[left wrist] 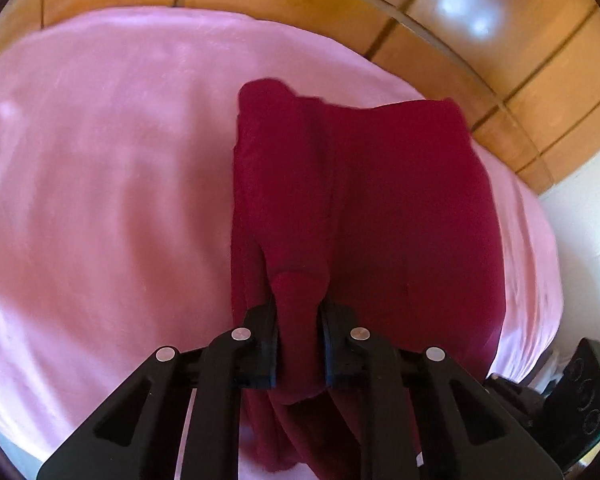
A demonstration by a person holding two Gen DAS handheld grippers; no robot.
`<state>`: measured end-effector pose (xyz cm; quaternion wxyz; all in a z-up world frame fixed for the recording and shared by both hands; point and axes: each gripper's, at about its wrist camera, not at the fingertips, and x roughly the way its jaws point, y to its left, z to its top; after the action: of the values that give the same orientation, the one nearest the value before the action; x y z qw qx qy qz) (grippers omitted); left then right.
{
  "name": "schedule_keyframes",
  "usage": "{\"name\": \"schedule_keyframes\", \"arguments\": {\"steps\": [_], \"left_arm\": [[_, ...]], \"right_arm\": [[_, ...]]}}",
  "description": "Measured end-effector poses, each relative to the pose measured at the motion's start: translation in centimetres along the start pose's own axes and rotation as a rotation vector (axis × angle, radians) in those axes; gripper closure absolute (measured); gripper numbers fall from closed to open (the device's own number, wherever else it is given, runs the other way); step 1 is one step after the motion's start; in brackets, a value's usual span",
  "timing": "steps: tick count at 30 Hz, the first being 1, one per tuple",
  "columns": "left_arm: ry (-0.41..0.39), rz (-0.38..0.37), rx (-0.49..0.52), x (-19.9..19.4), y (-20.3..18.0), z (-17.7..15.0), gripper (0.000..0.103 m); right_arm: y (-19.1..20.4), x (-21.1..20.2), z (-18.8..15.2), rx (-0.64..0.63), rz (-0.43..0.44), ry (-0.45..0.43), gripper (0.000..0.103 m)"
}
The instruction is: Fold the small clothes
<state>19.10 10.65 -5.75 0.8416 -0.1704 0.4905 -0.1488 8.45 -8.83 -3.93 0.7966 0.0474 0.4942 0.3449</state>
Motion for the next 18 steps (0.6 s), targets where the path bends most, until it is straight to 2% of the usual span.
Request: {"name": "schedule_keyframes", "arguments": {"steps": [4, 6, 9, 13, 18], "left_arm": [[-0.034, -0.013, -0.071, -1.1, 0.2, -0.3, 0.081], [-0.072, 0.001, -0.064, -2.3, -0.5, -0.4, 0.075], [-0.155, 0.007, -0.011, -4.7, -2.2, -0.8, 0.075], [-0.237, 0.119, 0.085, -5.6, -4.0, -1.8, 0.075], [-0.405, 0.164, 0.166, -8.5, -6.3, -2.2, 0.075]], "right_arm": [[0.7, 0.4, 0.6, -0.042, -0.023, 0.010, 0.033], [0.6, 0.5, 0.6, -0.033, -0.020, 0.008, 0.032], [0.9, 0.6, 0.6, -0.051, -0.024, 0.008, 0.027], [0.5, -0.8, 0.6, -0.058, 0.022, 0.018, 0.026], [-0.7, -2.4, 0.2, -0.015, 0.098, 0.031, 0.027]]}}
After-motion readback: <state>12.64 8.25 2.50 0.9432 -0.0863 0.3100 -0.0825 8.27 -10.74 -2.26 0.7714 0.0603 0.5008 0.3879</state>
